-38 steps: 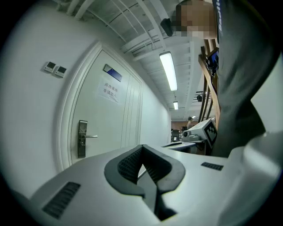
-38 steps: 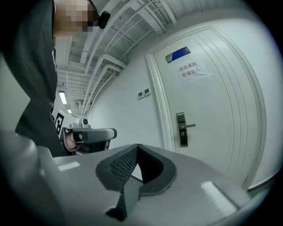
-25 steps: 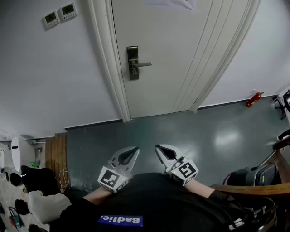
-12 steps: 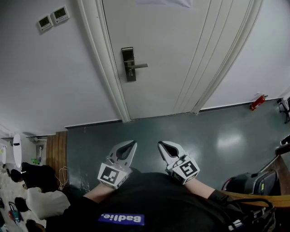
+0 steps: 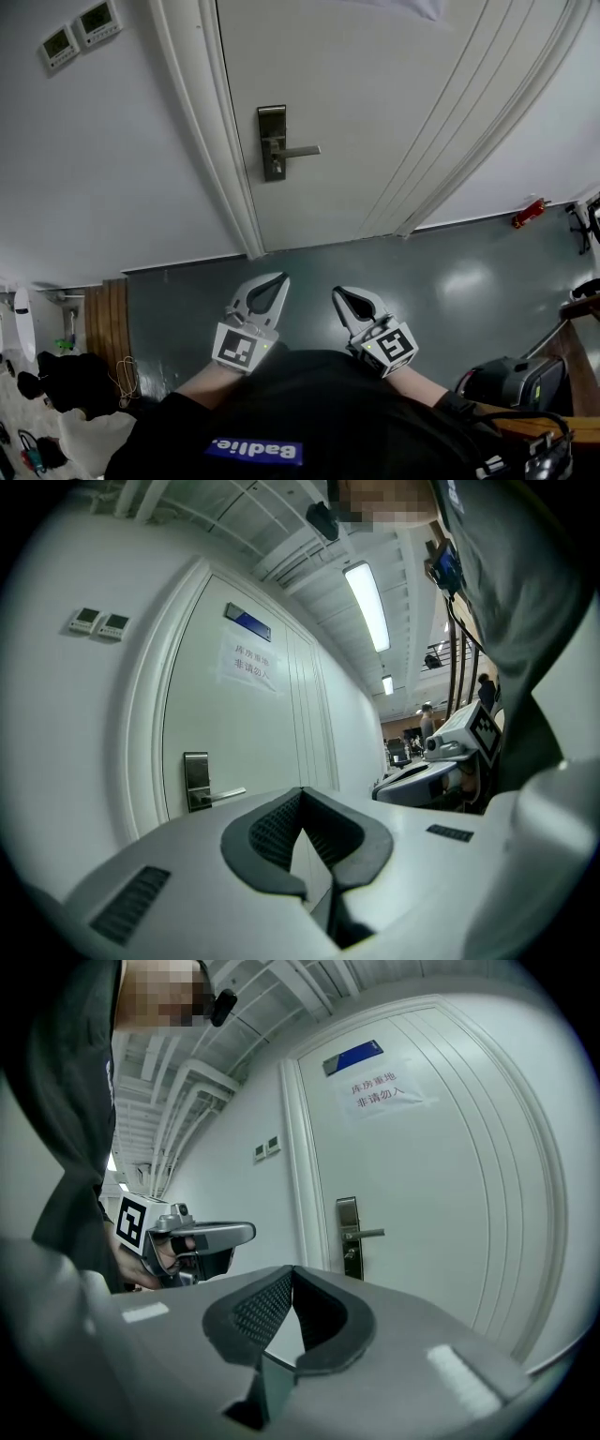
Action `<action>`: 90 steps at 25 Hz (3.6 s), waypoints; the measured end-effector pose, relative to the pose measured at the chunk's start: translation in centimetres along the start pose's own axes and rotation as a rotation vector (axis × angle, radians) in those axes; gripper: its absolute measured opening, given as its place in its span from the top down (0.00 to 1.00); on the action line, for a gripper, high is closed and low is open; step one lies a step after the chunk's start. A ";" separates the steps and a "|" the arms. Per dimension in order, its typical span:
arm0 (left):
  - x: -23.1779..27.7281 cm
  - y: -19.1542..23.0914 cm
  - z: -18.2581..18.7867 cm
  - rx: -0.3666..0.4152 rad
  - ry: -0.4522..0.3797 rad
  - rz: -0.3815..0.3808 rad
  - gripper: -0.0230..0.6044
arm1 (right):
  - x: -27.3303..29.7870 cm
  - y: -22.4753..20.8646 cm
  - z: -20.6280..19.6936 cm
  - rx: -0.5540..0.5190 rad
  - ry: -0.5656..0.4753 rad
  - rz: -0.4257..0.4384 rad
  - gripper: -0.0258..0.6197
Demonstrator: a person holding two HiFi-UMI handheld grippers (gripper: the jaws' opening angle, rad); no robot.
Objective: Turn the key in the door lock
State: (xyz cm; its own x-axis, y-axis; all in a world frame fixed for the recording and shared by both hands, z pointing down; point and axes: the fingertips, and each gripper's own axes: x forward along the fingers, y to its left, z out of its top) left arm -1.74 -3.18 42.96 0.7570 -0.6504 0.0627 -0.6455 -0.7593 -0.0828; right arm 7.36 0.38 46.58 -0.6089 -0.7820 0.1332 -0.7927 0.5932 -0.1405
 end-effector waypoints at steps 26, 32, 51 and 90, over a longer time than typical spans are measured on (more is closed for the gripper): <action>18.3 16.7 -8.3 0.341 0.335 0.195 0.83 | 10.2 -12.2 1.9 0.036 0.075 0.042 0.96; 21.4 18.8 -11.9 0.501 0.478 0.220 0.73 | 9.6 -13.8 0.7 0.057 0.103 0.063 0.96; 26.6 24.3 -17.4 0.882 0.688 0.312 0.73 | 5.7 -16.8 -3.1 0.083 0.237 0.004 0.96; 25.7 26.6 -16.9 -0.846 0.026 0.574 0.92 | 3.5 -20.0 -3.7 0.076 0.255 -0.004 0.96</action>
State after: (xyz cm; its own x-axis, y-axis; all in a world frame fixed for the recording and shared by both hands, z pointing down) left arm -1.17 -40.44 59.20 0.3148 -0.9136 0.2572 -0.7779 -0.0931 0.6215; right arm 20.93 -13.53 53.46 -0.6018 -0.7051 0.3751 -0.7962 0.5667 -0.2120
